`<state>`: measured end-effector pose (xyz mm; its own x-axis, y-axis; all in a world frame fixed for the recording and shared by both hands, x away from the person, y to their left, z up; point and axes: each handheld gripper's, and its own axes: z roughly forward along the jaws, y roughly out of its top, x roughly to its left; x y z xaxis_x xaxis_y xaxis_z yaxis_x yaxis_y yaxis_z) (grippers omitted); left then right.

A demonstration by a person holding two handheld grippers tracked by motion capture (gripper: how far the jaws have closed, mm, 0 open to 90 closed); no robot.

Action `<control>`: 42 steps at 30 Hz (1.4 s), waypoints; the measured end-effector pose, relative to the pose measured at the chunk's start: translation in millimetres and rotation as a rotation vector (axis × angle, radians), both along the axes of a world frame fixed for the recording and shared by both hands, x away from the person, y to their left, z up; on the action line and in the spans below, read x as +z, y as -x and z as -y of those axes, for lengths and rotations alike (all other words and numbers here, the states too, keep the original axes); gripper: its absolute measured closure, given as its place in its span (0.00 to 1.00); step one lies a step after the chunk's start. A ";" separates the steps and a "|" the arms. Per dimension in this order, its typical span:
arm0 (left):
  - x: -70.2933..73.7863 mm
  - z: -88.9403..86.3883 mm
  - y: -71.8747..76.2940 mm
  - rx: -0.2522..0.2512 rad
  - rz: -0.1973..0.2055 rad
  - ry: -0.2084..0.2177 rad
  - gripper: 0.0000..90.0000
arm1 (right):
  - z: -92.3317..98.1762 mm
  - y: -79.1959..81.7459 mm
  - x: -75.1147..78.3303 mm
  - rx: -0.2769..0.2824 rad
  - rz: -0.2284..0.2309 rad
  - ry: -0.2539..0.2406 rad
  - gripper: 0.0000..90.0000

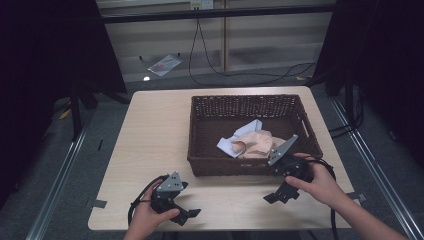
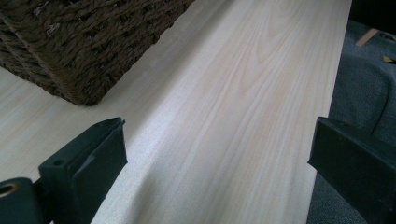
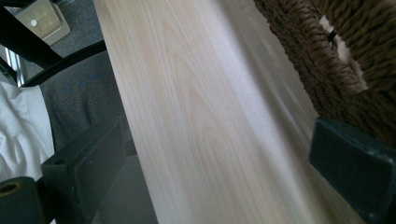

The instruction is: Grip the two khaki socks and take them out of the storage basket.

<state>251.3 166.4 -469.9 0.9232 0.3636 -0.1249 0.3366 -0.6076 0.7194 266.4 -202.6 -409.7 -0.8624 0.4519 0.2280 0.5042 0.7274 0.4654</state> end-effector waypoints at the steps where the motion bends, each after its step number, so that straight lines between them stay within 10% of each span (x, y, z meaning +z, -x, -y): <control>1: 0.1 0.1 0.0 -0.002 -0.001 -0.001 0.04 | -0.3 -0.4 1.5 0.000 -0.005 0.002 0.04; 31: 0.5 -1.0 -0.6 -0.002 0.000 0.008 0.04 | -4.0 -44.9 58.0 -0.017 -0.014 -0.033 0.04; 42: 0.8 -1.6 -0.7 -0.001 -0.001 0.013 0.04 | 3.6 -85.8 55.7 -0.139 -0.023 -0.018 0.04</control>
